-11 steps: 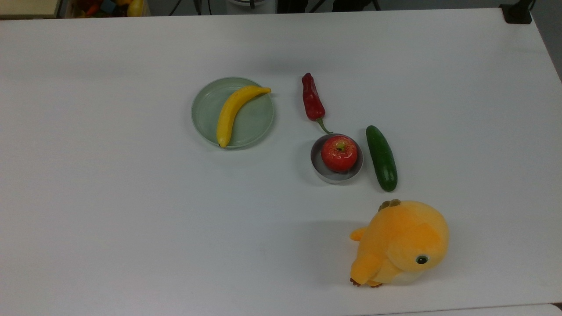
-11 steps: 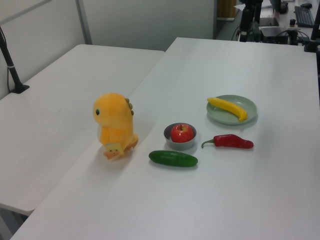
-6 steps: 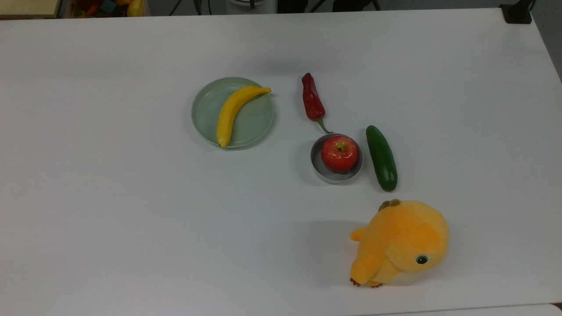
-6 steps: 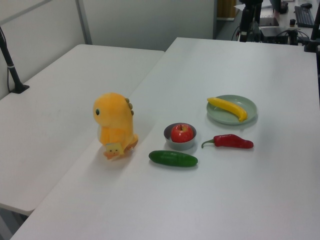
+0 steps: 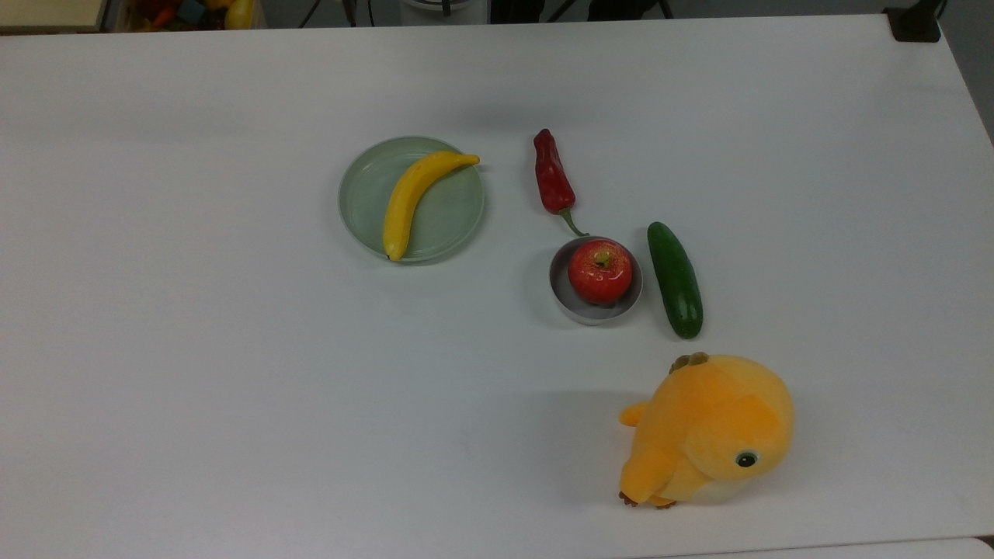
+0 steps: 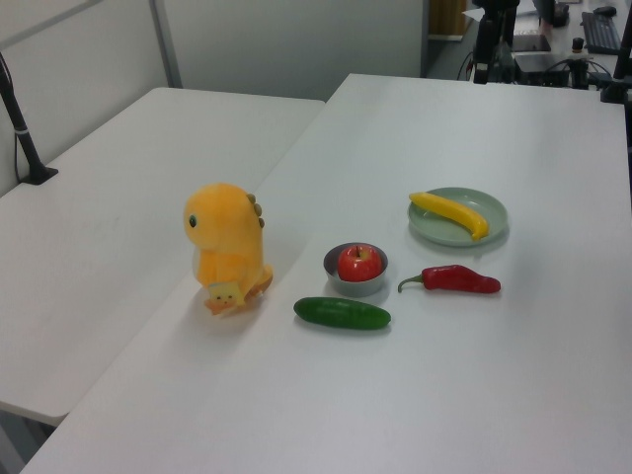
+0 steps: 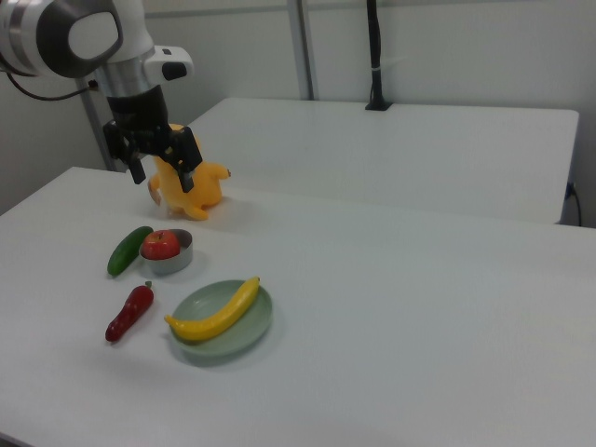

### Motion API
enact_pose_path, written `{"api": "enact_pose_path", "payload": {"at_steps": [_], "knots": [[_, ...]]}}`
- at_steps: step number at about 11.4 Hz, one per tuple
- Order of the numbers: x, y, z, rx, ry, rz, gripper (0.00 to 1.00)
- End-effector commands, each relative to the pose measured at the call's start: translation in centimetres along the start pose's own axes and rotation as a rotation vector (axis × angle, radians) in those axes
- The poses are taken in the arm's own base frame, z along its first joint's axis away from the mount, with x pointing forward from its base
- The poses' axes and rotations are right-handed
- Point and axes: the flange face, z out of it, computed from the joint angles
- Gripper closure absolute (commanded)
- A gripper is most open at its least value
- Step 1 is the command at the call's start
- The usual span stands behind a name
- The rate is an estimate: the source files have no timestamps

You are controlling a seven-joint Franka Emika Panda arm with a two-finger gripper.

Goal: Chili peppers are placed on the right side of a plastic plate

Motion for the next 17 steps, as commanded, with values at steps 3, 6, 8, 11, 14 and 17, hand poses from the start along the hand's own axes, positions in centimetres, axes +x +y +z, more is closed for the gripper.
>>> {"api": "enact_pose_path", "payload": {"at_steps": [3,6,8,11,14,17], "knots": [[-0.5,-0.2,2.1,0.006,-0.058,-0.028,0.0],[-1.2,-3.7,6.2,0.009,-0.143,-0.075,0.0],[-1.6,-5.1,8.4,0.015,-0.189,-0.097,0.0],[-1.9,-8.2,12.5,0.03,-0.259,-0.134,0.0],[-2.1,-11.1,16.4,0.015,-0.272,-0.093,0.0],[-1.3,-14.0,21.2,0.011,-0.181,0.006,0.0]]}}
